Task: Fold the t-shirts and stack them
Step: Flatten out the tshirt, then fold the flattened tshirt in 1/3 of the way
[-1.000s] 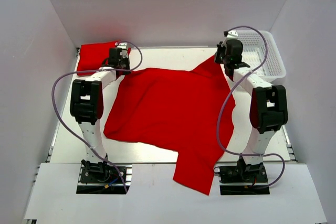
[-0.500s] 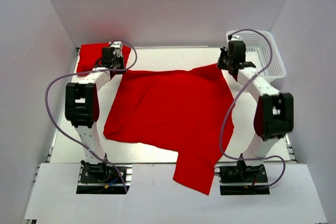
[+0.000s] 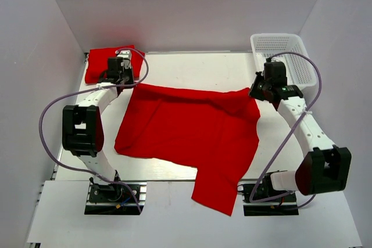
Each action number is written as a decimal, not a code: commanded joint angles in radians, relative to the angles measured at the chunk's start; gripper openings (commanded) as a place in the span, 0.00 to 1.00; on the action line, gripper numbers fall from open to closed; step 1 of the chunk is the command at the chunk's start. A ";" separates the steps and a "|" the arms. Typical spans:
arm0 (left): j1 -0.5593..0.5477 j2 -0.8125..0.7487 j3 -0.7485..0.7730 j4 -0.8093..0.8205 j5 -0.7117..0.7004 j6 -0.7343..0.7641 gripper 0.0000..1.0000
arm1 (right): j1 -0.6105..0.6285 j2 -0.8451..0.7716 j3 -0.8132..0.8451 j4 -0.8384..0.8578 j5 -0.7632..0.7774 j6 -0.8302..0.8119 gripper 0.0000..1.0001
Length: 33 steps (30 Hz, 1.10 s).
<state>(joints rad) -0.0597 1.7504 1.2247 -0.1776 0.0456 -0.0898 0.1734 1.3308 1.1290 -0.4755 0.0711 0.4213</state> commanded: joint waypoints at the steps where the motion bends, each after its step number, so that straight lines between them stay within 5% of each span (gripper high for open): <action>1: 0.009 -0.087 -0.010 -0.049 -0.066 0.001 0.00 | -0.002 -0.071 -0.008 -0.118 -0.022 0.036 0.00; 19: 0.009 -0.144 -0.140 -0.117 -0.115 -0.030 0.00 | 0.000 -0.242 -0.290 -0.239 -0.113 0.189 0.00; 21: 0.009 -0.144 -0.154 -0.132 -0.127 -0.050 0.00 | 0.001 -0.229 -0.340 -0.227 -0.109 0.200 0.13; 22: 0.009 -0.144 -0.154 -0.154 -0.127 -0.065 0.05 | 0.000 -0.222 -0.354 -0.226 -0.108 0.198 0.22; 23: 0.009 -0.134 -0.154 -0.163 -0.153 -0.074 0.25 | 0.001 -0.210 -0.365 -0.222 -0.114 0.189 0.33; 26: 0.009 -0.115 -0.124 -0.213 -0.209 -0.102 0.82 | 0.001 -0.180 -0.365 -0.215 -0.123 0.154 0.45; 29: 0.009 -0.104 -0.052 -0.293 -0.254 -0.132 1.00 | 0.003 -0.137 -0.313 -0.235 -0.100 0.108 0.56; 31: 0.009 -0.104 -0.027 -0.306 -0.271 -0.143 1.00 | 0.006 -0.127 -0.269 -0.227 -0.105 0.071 0.73; 32: 0.009 -0.117 -0.013 -0.315 -0.271 -0.143 1.00 | 0.002 -0.130 -0.259 -0.204 -0.106 0.053 0.90; 33: 0.009 -0.126 -0.013 -0.301 -0.271 -0.143 1.00 | 0.006 -0.127 -0.247 -0.189 -0.109 0.031 0.90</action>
<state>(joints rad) -0.0559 1.6653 1.1603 -0.4549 -0.1814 -0.2062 0.1734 1.2076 0.8139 -0.7033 -0.0334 0.5152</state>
